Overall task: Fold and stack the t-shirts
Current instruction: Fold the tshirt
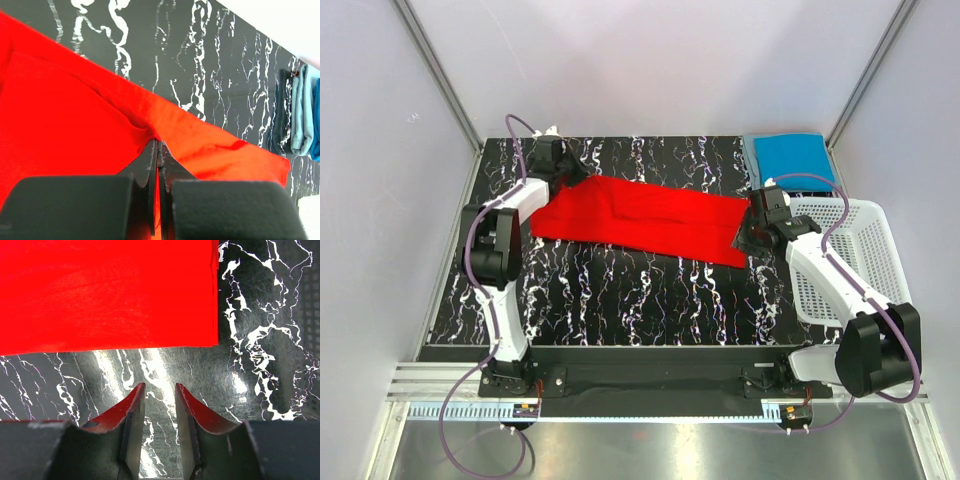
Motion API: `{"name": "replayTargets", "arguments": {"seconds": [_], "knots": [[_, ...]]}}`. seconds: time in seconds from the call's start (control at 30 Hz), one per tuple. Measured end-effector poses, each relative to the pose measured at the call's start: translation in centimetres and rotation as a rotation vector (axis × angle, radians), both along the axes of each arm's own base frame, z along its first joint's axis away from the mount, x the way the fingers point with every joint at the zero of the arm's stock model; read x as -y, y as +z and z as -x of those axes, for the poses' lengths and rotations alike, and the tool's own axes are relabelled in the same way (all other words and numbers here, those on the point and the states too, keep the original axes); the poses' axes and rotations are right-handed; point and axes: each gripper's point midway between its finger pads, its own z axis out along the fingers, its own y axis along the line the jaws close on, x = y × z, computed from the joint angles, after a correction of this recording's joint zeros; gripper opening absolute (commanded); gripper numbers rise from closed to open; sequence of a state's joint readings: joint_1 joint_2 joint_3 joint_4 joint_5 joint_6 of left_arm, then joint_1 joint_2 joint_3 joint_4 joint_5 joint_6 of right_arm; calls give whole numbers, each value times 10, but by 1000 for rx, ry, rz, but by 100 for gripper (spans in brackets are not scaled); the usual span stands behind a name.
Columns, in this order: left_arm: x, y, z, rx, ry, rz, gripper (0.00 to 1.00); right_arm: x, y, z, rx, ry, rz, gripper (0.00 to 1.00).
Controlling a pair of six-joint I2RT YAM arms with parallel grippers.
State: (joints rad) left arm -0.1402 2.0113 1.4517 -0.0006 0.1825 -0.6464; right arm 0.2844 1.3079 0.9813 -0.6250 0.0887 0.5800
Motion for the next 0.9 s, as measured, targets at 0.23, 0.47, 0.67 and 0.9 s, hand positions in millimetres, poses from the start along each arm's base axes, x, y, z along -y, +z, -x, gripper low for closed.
{"name": "replayTargets", "arguments": {"seconds": [0.23, 0.47, 0.67, 0.9], "knots": [[18, -23, -11, -22, -60, 23, 0, 0, -1, 0, -3, 1, 1, 38], [27, -29, -19, -20, -99, 19, 0, 0, -5, -1, -13, 1, 4, 38], [36, -31, -26, -17, -144, 15, 0, 0, -5, -1, -14, 1, 4, 38], [46, -49, -31, -74, -189, 5, 41, 0, -5, 0, -18, 1, 4, 38]]}}
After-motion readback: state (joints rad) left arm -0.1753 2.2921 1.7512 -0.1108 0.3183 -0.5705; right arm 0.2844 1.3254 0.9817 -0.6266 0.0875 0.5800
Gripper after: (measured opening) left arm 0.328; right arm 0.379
